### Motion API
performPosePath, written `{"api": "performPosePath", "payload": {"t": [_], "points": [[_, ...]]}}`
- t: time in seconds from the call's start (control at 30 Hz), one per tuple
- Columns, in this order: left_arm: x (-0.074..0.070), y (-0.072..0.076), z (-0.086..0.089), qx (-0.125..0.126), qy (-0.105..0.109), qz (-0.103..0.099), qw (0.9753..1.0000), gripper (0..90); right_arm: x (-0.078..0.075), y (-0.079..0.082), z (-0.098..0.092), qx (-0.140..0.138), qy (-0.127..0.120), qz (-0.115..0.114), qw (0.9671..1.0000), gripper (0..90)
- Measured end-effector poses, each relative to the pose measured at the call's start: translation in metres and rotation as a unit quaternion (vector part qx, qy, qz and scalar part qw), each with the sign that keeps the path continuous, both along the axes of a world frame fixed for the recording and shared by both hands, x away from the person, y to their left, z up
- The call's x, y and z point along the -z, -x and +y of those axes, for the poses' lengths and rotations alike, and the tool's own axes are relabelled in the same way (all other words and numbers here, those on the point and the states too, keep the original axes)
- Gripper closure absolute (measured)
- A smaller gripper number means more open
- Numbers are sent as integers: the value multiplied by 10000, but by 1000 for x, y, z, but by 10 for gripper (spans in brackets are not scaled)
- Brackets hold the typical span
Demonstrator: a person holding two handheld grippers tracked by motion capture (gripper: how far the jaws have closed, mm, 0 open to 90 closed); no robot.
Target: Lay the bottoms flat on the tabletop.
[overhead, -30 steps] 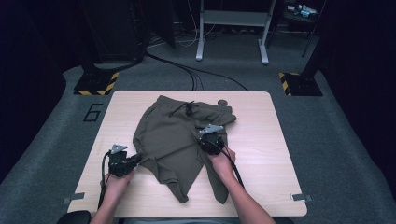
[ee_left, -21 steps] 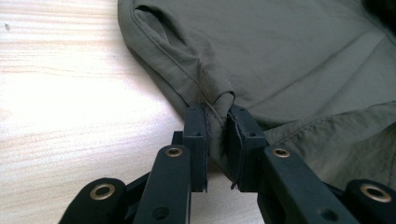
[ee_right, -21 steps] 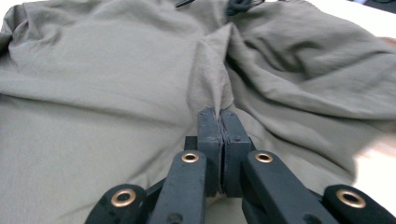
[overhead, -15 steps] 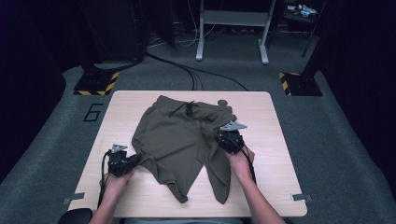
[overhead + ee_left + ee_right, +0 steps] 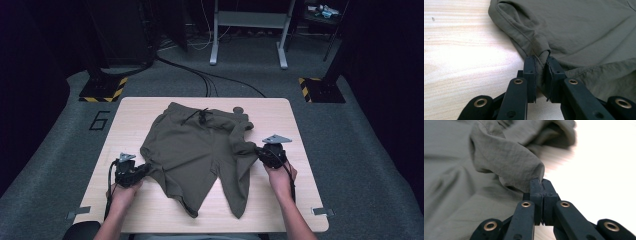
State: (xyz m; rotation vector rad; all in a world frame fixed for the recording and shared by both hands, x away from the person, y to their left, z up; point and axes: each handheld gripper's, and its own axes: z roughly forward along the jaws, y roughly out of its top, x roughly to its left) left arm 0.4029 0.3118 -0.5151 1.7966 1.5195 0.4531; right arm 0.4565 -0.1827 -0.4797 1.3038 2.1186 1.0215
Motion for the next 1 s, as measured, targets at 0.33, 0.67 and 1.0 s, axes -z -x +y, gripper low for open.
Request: {"api": "performPosePath", "payload": {"t": [0.33, 0.67, 1.0], "points": [[1, -3, 7, -120, 42, 23, 9999, 801, 13, 6, -49, 556, 81, 210, 9982, 885], [1, -3, 19, -333, 61, 41, 9994, 803, 24, 11, -81, 895, -12, 386, 9952, 884], [-11, -2, 20, -334, 354, -144, 9987, 727, 19, 17, -83, 747, -192, 170, 9969, 612]]}}
